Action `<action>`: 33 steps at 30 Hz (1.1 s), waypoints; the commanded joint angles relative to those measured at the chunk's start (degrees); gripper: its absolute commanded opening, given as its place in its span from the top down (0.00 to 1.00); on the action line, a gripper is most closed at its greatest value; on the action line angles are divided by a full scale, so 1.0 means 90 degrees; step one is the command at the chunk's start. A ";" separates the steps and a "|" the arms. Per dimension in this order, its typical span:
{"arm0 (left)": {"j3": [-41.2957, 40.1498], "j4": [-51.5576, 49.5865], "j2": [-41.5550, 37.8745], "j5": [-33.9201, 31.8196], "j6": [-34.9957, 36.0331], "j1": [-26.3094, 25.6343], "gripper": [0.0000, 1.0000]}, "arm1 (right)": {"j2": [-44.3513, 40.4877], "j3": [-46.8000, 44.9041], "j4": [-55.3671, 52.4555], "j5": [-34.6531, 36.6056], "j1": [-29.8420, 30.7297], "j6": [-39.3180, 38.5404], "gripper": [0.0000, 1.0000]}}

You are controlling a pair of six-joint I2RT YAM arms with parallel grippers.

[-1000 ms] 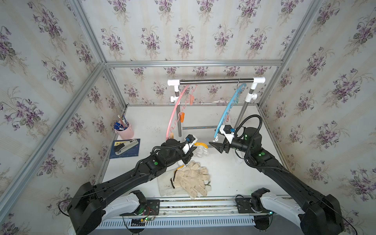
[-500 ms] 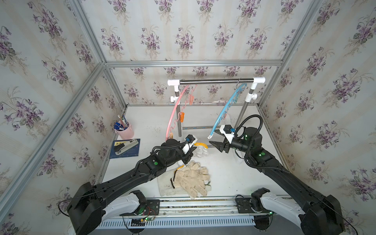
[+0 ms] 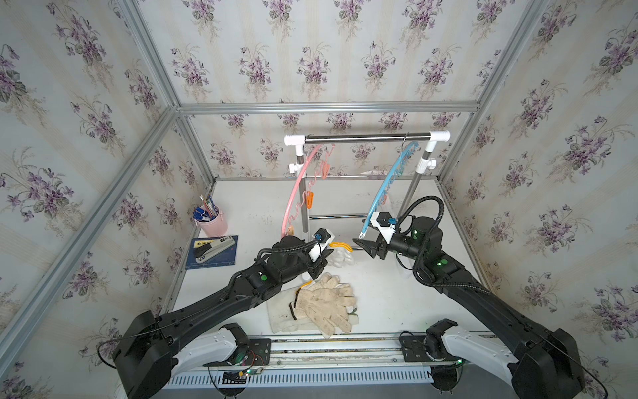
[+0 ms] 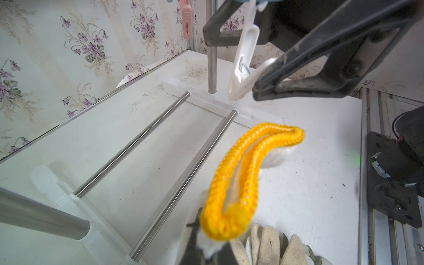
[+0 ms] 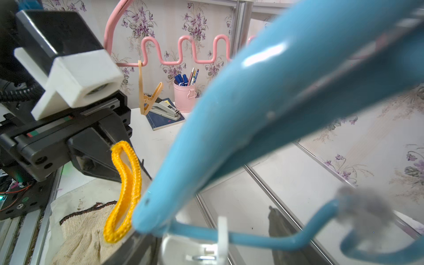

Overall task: Clip the gloves onto a hanger to dry
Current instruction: Open the clamp at the hanger.

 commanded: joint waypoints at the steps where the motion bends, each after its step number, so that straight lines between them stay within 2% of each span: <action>1: 0.0017 0.0042 -0.0037 -0.0046 0.0063 0.0007 0.97 | 0.0004 0.0009 0.0202 -0.0022 0.0016 -0.0001 0.34; 9: 0.0006 -0.0040 -0.0093 -0.0056 0.0074 0.0007 0.97 | 0.0043 0.0043 0.0202 -0.0089 0.0019 0.0033 0.43; 13: 0.0012 -0.0057 -0.0097 -0.0075 0.0074 0.0007 0.97 | 0.0007 0.0057 0.0165 -0.0119 0.0025 0.0038 0.52; 20: 0.0081 0.0070 0.0054 -0.0086 0.0064 0.0007 0.96 | 0.0009 0.0150 0.0058 -0.0119 0.0022 0.0066 0.56; 24: 0.0224 0.0086 0.0223 -0.0041 0.0110 0.0009 0.97 | 0.0008 0.0232 -0.0041 -0.0168 0.0018 0.0041 0.65; 33: 0.0329 0.0119 0.0352 0.0003 0.0177 0.0015 0.97 | -0.0011 0.0248 -0.0110 -0.0236 0.0019 0.0030 0.74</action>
